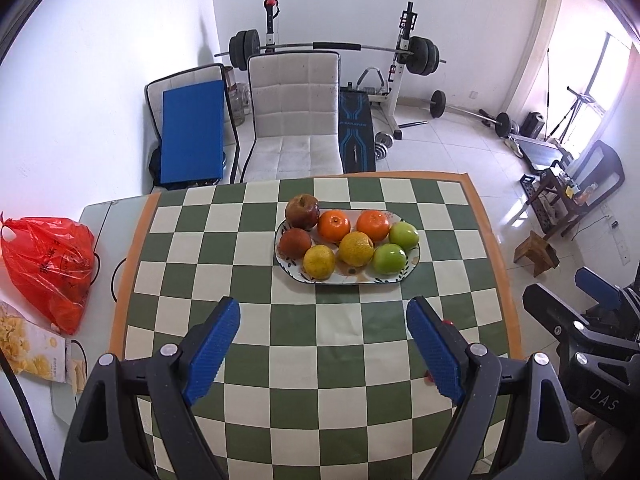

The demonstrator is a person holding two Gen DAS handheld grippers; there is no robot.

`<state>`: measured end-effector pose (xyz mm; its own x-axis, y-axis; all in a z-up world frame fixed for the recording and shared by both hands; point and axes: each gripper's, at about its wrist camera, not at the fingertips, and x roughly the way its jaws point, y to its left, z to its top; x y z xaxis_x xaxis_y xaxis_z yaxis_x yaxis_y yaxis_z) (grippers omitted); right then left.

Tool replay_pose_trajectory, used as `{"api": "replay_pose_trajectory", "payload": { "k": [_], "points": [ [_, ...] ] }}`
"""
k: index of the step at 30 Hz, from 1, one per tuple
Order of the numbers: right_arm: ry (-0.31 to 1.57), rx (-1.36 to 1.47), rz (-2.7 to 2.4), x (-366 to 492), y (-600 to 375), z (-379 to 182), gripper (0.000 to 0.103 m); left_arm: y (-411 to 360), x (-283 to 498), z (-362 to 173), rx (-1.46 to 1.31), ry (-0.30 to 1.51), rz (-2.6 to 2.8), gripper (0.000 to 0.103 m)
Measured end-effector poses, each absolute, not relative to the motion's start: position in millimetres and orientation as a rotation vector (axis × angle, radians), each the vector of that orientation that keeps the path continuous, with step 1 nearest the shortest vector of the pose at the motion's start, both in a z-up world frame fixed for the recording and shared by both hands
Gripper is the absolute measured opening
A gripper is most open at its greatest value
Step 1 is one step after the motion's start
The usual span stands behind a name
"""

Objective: Organize fruits
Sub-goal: 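Lift both open tools up and away from the plate, then grasp one cherry tomato with the right tool while the left tool grasps the other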

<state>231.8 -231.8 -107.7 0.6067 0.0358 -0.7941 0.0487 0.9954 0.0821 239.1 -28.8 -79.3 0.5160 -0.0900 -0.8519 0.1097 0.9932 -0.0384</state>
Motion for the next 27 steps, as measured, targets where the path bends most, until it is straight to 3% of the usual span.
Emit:
{"api": "replay_pose_trajectory", "payload": {
  "k": [13,16,19,24,27],
  "points": [
    [0.902,0.179,0.040,207.8,-239.0,-92.9,0.096,-34.2,223.6,-70.6,0.009,1.003,-0.143,0.085],
    [0.952,0.226,0.037,214.4,-254.1,-117.3,0.096,-39.7,230.6,-87.2,0.021,1.034,-0.128,0.103],
    [1.054,0.264,-0.006,226.6,-280.9,-169.7,0.096,-49.5,242.4,-114.7,0.056,1.085,-0.106,0.103],
    [1.224,0.353,-0.051,244.7,-326.1,-267.1,0.068,-71.8,258.2,-168.3,0.124,1.199,-0.102,0.103],
    [1.300,0.398,-0.077,256.3,-346.0,-323.5,0.064,-87.7,267.0,-207.2,0.185,1.279,-0.100,0.103]
  ]
}}
